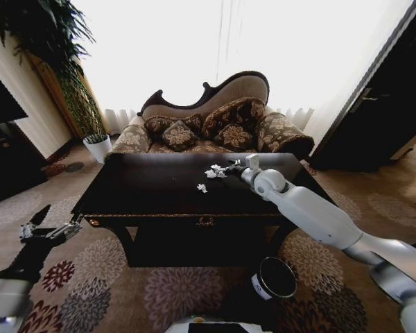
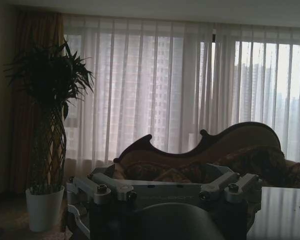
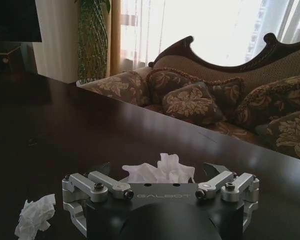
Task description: Move to the front of the table and place the trash on the table into the trash bin.
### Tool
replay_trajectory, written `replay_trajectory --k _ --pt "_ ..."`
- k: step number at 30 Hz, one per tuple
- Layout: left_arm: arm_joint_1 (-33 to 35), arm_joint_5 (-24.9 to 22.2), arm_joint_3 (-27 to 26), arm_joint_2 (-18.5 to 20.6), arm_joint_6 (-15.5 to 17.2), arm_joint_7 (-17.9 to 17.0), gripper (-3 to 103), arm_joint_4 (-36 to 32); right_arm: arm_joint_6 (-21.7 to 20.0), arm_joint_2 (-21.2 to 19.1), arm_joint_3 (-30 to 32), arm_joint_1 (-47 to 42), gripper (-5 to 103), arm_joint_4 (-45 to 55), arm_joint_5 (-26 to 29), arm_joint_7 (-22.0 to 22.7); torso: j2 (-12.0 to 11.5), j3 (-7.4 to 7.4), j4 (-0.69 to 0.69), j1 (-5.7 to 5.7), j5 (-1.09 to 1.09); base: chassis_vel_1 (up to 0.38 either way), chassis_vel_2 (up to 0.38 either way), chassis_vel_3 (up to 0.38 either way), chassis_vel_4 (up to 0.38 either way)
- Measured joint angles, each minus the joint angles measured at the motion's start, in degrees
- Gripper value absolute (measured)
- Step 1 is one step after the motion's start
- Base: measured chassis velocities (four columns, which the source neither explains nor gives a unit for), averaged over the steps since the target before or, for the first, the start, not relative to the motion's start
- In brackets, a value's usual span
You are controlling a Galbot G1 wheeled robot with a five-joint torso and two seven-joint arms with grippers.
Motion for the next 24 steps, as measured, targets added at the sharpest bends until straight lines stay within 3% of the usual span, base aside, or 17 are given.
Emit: replay_trajectory --k 20,24 --pt "-0.98 0.55 0.37 0.23 -0.27 0.09 100 1.77 1.66 4.06 -2.67 0.90 102 -6.81 -2.94 -1.75 0.00 0.00 0.01 0.00 0.00 0.000 0.000 0.000 0.000" --pt "-1.19 0.69 0.58 0.24 -0.29 0.09 100 1.93 1.96 3.96 -2.30 0.63 88 -6.81 -3.17 -2.42 0.00 0.00 0.01 0.00 0.00 0.000 0.000 0.000 0.000"
